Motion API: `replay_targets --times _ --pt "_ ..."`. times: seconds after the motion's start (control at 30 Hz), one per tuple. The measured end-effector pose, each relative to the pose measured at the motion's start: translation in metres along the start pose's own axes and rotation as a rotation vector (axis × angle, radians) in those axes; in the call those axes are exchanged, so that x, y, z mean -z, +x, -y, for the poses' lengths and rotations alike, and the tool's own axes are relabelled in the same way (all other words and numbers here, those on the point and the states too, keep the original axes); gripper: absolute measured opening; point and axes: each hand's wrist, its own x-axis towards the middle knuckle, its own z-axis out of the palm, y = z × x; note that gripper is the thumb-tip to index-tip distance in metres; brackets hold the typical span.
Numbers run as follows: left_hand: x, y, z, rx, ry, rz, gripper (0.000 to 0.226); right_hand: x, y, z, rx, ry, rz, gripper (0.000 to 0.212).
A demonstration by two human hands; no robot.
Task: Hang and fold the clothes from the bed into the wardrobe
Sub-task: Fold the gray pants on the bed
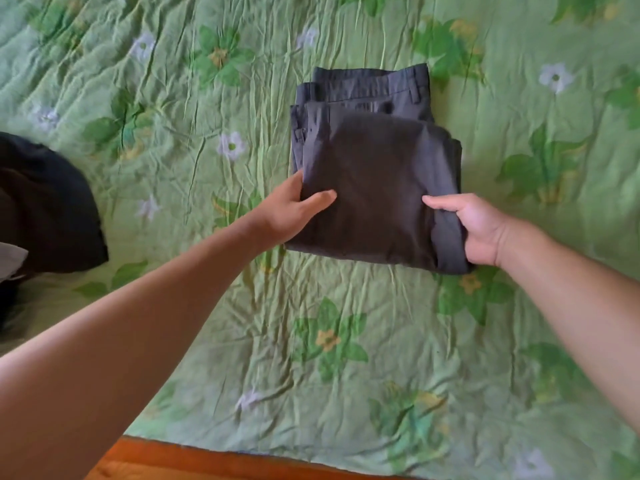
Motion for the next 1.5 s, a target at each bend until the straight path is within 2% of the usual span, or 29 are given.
replay_targets --times 0.07,0.13,0.17,0.27,0.33,0.47,0.53,0.6,0.7,0.83,0.9,0.97,1.0,1.03,1.1,1.23,1.33,1.43,1.5 --pt "0.007 -0.004 0.009 0.07 0.121 0.112 0.038 -0.002 -0.006 0.0 -0.001 -0.027 0.013 0.03" --pt "0.01 -0.01 0.005 0.04 0.248 0.153 0.039 -0.005 -0.013 0.002 0.022 -0.02 0.064 0.029" --pt "0.01 -0.012 0.002 0.025 0.221 0.119 0.037 -0.007 -0.017 0.003 0.038 -0.012 0.09 0.029" --pt "0.007 -0.016 -0.001 0.048 -0.194 -0.056 0.033 -0.007 -0.022 0.016 0.082 0.007 0.118 0.032" --pt "0.002 -0.017 0.009 0.131 -0.365 -0.137 0.035 -0.008 -0.019 0.02 0.075 -0.02 0.098 0.038" --pt "-0.016 -0.025 0.037 0.358 -0.32 -0.236 0.027 -0.005 -0.006 -0.007 -0.009 -0.258 -0.023 0.034" --pt "-0.022 -0.026 0.042 0.412 -0.333 -0.236 0.02 0.002 -0.003 -0.023 -0.082 -0.342 -0.035 0.031" --pt "-0.023 -0.031 0.047 0.446 -0.327 -0.23 0.019 0.008 -0.003 -0.033 -0.097 -0.374 -0.032 0.029" --pt "-0.033 -0.056 0.056 0.542 -0.397 -0.249 0.021 0.009 -0.012 -0.05 -0.114 -0.424 -0.03 0.039" --pt "-0.064 -0.104 0.071 0.682 -0.453 -0.223 0.014 0.016 -0.041 -0.089 -0.298 -0.397 -0.006 0.015" --pt "-0.07 -0.112 0.076 0.683 -0.45 -0.22 0.01 0.014 -0.05 -0.099 -0.315 -0.343 0.023 0.027" --pt "-0.065 -0.106 0.073 0.585 -0.429 -0.271 0.018 0.008 -0.046 -0.096 -0.191 -0.313 -0.06 0.049" --pt "-0.06 -0.1 0.069 0.51 -0.401 -0.297 0.021 0.002 -0.043 -0.091 -0.07 -0.287 -0.122 0.056" --pt "-0.056 -0.093 0.063 0.433 -0.354 -0.324 0.022 -0.005 -0.04 -0.083 0.062 -0.263 -0.158 0.05" --pt "-0.048 -0.083 0.05 0.326 -0.268 -0.382 0.025 -0.019 -0.038 -0.064 0.247 -0.223 -0.169 0.019" --pt "-0.024 -0.051 0.025 0.208 -0.271 -0.489 0.038 -0.035 -0.035 -0.015 0.474 -0.317 -0.265 0.009" --pt "-0.005 -0.012 0.015 0.251 -0.062 -0.529 0.036 -0.037 -0.011 0.02 0.547 -0.595 -0.373 0.017" --pt "-0.003 0.011 0.025 0.425 0.34 -0.487 0.046 -0.037 0.017 0.021 0.463 -1.084 -0.511 0.044" --pt "-0.014 0.013 0.033 0.463 0.42 -0.496 0.056 -0.036 0.027 0.009 0.45 -1.267 -0.636 0.054"
